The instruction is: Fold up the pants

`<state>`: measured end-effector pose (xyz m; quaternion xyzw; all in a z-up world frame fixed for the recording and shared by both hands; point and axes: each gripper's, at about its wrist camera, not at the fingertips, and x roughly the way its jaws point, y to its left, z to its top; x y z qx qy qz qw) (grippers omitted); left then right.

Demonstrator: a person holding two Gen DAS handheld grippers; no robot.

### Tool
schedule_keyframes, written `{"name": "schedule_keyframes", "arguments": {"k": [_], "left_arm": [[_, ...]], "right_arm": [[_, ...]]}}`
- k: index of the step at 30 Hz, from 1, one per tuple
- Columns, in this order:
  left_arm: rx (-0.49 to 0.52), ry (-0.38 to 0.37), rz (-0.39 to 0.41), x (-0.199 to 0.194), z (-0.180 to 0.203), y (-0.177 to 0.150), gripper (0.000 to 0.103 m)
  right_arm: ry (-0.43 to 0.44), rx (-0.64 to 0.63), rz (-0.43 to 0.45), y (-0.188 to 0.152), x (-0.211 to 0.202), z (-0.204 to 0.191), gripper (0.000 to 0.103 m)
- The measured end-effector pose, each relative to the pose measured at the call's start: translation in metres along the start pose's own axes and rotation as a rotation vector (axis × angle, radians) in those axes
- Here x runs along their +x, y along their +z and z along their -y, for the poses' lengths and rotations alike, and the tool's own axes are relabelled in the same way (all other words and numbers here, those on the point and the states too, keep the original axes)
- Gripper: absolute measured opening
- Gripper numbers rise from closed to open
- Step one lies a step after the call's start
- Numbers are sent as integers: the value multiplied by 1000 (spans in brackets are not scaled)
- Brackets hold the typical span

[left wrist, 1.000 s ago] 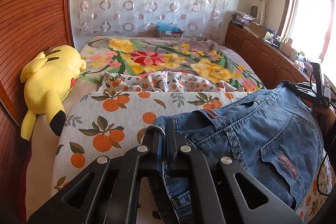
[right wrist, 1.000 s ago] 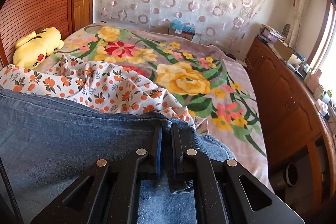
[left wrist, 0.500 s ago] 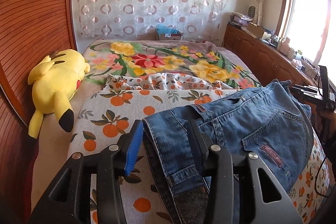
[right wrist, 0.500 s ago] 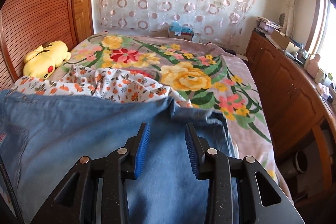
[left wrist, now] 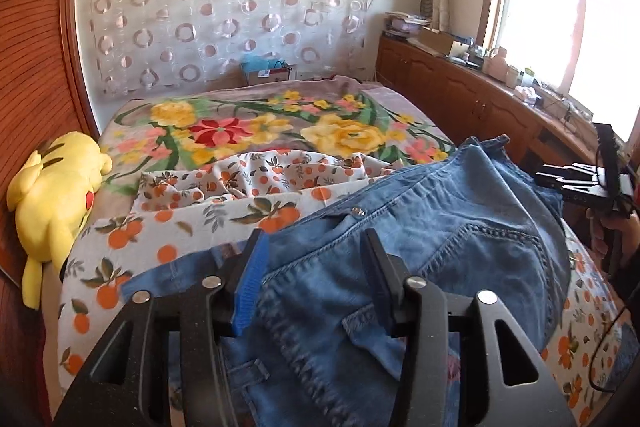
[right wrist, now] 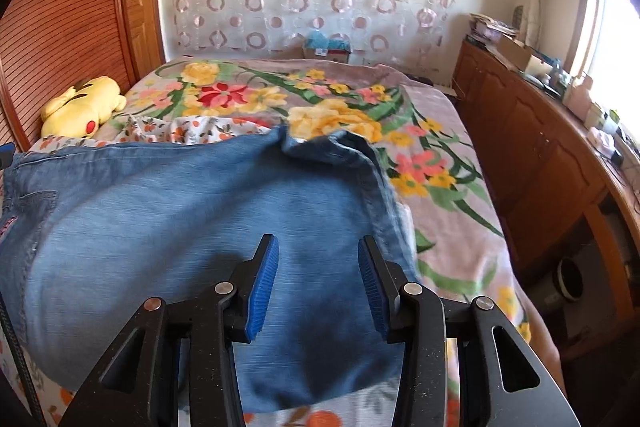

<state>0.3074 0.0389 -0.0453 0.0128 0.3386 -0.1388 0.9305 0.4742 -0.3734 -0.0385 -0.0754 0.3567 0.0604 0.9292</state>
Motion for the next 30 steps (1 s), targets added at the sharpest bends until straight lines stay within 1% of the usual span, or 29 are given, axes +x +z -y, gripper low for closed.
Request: {"name": "schedule_keyframes", "arguments": {"k": [1, 2, 3, 4, 5, 6, 9, 11, 14, 19, 21, 23, 24, 25, 26, 27, 28, 30], "left_arm": [[14, 19, -4, 7, 5, 3, 51], [21, 21, -10, 12, 9, 5, 52], [23, 15, -19, 17, 11, 8, 59], [21, 11, -21, 20, 13, 9, 71], [18, 6, -17, 23, 14, 11, 77], [18, 5, -13, 25, 15, 11, 79], [24, 9, -27, 32, 19, 11, 79], [23, 12, -35, 36, 20, 7, 79], [20, 3, -47, 40, 20, 2, 79], [5, 18, -25, 38, 19, 0, 79], [-2, 16, -15, 36, 19, -2, 79], [-12, 11, -9, 37, 16, -3, 79], [-18, 9, -7, 36, 16, -3, 79], [-22, 7, -6, 36, 15, -4, 79], [-26, 5, -5, 36, 15, -4, 79], [-29, 2, -5, 36, 15, -4, 79], [-31, 2, -4, 36, 15, -5, 79], [-32, 0, -6, 36, 15, -5, 79]], "right_arm": [[-3, 4, 1, 3, 0, 1, 43], [-3, 11, 2, 6, 1, 4, 43], [0, 16, 1, 9, 4, 3, 43], [4, 19, -3, 12, 6, 3, 43], [7, 17, -8, 15, 10, 3, 43], [6, 7, -14, 20, 14, 2, 43], [-2, -17, -28, 32, 27, 2, 43], [8, -18, -37, 43, 37, 2, 43], [9, -26, -33, 56, 50, 7, 43], [30, -63, -33, 69, 69, 4, 43], [20, -83, -38, 69, 77, 4, 43], [-11, -110, -41, 70, 83, 2, 43], [-16, -118, -37, 71, 84, 0, 40], [-15, -123, -38, 72, 85, 0, 24], [-17, -127, -41, 74, 88, 0, 12], [-15, -127, -40, 77, 88, 1, 11], [-20, -125, -32, 79, 89, 2, 6], [-55, -120, -15, 83, 90, 3, 5]]}}
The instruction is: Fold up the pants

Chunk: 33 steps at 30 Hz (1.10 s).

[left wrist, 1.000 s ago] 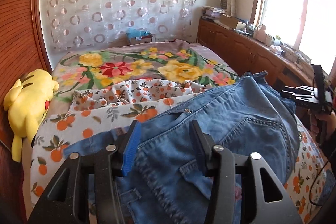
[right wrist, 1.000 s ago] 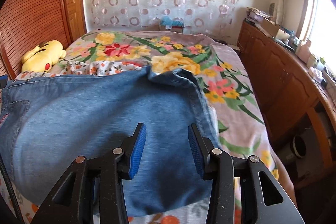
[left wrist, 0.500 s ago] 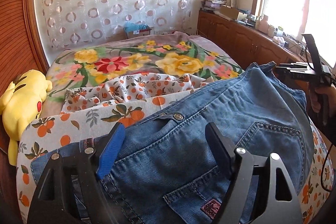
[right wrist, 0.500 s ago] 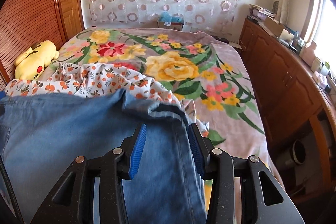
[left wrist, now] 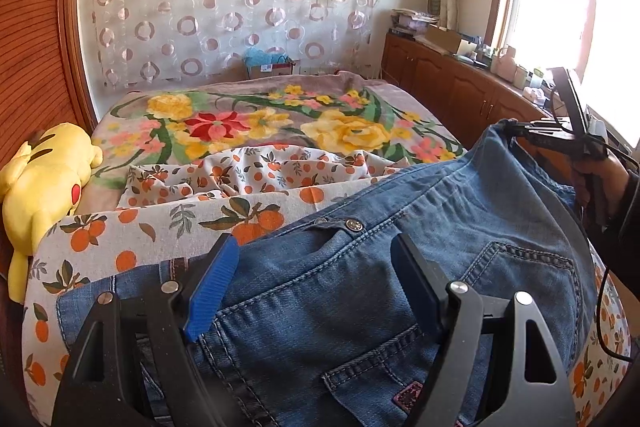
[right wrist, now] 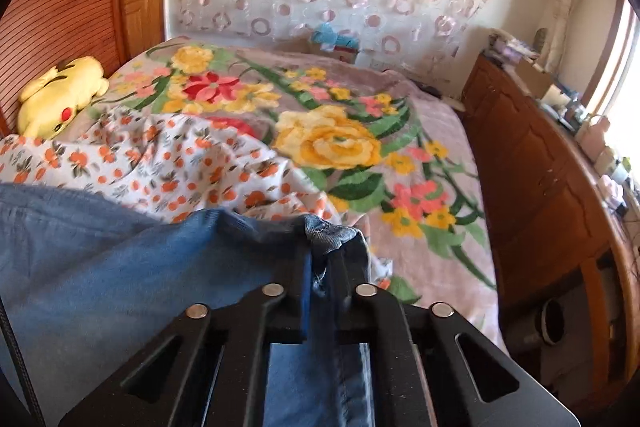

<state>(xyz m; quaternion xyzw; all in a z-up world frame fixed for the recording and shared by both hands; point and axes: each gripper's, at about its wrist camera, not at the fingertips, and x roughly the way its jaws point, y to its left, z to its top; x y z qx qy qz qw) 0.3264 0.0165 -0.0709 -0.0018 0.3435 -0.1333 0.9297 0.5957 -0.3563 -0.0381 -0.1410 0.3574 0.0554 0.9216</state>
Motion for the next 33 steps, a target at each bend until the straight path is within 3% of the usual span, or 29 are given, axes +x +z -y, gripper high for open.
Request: {"name": "schedule_keyframes", "arguments": {"k": [6, 8, 13, 23, 29, 33], "left_arm": [[-6, -3, -7, 1, 0, -2, 79], [-7, -3, -8, 1, 0, -3, 79], [-2, 2, -10, 0, 1, -3, 79], [0, 5, -8, 0, 1, -3, 79], [2, 7, -7, 0, 1, -3, 79], [2, 6, -7, 0, 1, -3, 79]], "right_arm": [[-22, 53, -81, 6, 19, -4, 7], [-45, 59, -102, 3, 21, -6, 20], [10, 153, -66, -1, -5, 10, 33], [30, 234, -38, -77, -92, 23, 34], [45, 292, -113, -113, -108, 35, 46], [62, 320, -152, -119, -106, 37, 46]]}}
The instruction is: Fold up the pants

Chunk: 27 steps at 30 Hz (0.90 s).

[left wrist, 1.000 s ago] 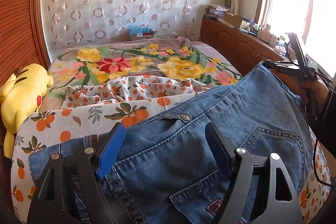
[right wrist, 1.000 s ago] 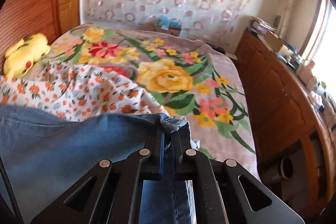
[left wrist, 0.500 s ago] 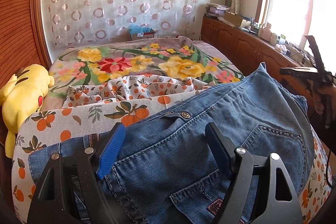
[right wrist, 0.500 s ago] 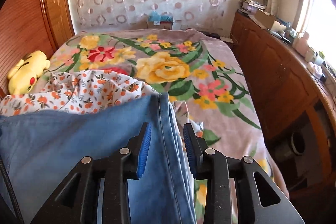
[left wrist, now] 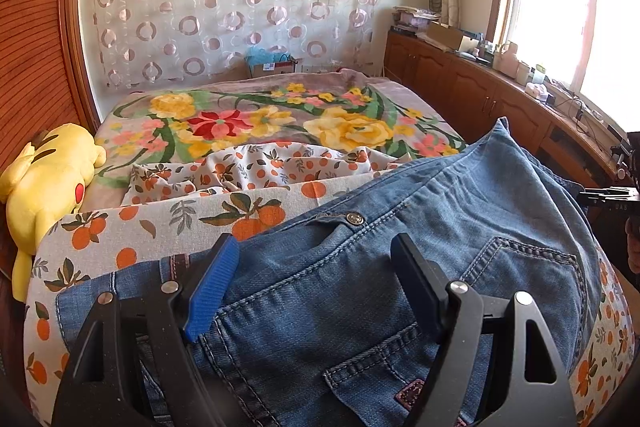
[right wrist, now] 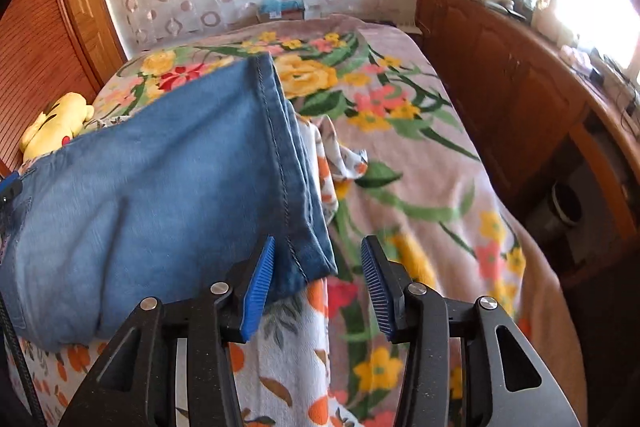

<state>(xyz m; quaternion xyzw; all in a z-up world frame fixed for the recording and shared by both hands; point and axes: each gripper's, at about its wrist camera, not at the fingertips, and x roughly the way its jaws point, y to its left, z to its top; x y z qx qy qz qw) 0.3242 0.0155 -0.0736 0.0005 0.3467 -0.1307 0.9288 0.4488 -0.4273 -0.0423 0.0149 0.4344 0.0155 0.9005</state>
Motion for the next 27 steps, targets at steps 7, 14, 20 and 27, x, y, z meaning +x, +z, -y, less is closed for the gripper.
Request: {"name": "schedule_keyframes", "arguments": {"k": [7, 14, 20, 27], "left_arm": [[-1, 1, -2, -1, -2, 0, 79], [0, 1, -1, 0, 0, 0, 79], [1, 1, -1, 1, 0, 0, 79], [3, 5, 0, 1, 1, -1, 79]], "right_arm": [[52, 12, 9, 13, -9, 1, 29], [31, -14, 129, 11, -39, 5, 8], [-69, -19, 49, -12, -8, 12, 7], [-63, 8, 37, -27, -4, 12, 8]]}}
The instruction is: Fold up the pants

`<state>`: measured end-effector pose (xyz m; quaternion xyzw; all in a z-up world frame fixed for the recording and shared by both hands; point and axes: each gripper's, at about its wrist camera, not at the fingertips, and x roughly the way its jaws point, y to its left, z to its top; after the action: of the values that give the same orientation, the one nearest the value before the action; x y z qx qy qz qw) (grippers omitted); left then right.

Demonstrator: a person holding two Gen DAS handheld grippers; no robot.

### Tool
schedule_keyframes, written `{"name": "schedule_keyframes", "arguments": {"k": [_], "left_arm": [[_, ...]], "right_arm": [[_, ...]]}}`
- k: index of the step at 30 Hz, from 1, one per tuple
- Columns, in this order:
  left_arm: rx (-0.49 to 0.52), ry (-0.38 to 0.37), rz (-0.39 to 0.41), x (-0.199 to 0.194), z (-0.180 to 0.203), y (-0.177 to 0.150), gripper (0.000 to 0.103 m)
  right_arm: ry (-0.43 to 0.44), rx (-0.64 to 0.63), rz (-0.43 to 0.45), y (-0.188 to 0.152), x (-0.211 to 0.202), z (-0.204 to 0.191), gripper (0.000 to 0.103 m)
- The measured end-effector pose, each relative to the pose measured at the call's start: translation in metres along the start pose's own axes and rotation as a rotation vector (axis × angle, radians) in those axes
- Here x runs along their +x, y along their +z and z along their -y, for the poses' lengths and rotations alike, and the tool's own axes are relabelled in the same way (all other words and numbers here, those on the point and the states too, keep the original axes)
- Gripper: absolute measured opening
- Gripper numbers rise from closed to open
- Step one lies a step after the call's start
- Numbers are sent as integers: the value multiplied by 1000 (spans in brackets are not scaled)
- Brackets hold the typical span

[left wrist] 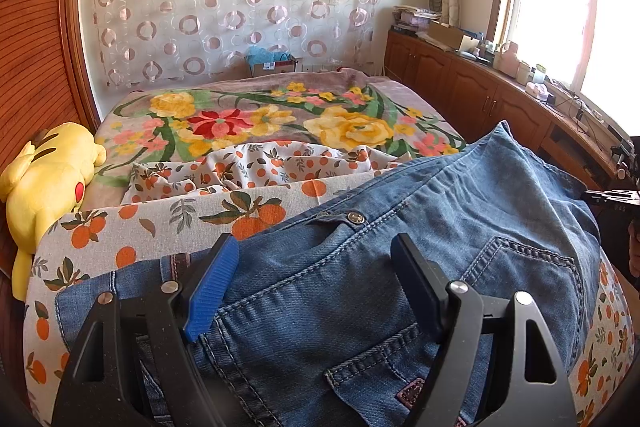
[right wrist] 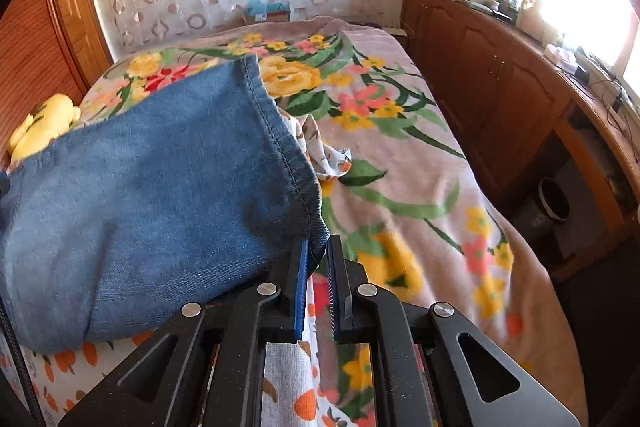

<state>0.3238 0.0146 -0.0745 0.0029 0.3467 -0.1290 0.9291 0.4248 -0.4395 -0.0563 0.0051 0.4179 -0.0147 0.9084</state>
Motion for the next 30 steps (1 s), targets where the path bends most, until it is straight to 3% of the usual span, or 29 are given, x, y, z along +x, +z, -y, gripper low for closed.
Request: {"name": "schedule_keyframes", "arguments": {"k": [4, 8, 12, 19, 23, 30], "left_arm": [[-4, -3, 4, -2, -4, 1, 79], [25, 19, 9, -19, -13, 5, 79], [57, 60, 26, -50, -29, 6, 79], [69, 172, -14, -72, -67, -13, 79], [18, 169, -58, -66, -94, -24, 79], [-19, 110, -121, -49, -105, -40, 57]], "right_arm": [[-7, -9, 68, 0, -18, -9, 20], [10, -11, 133, -9, -17, -20, 40], [58, -46, 168, -28, -19, -35, 49], [132, -119, 103, -45, 19, -59, 50], [135, -146, 70, -53, 39, -64, 50], [103, -185, 58, -51, 54, -69, 50]]}}
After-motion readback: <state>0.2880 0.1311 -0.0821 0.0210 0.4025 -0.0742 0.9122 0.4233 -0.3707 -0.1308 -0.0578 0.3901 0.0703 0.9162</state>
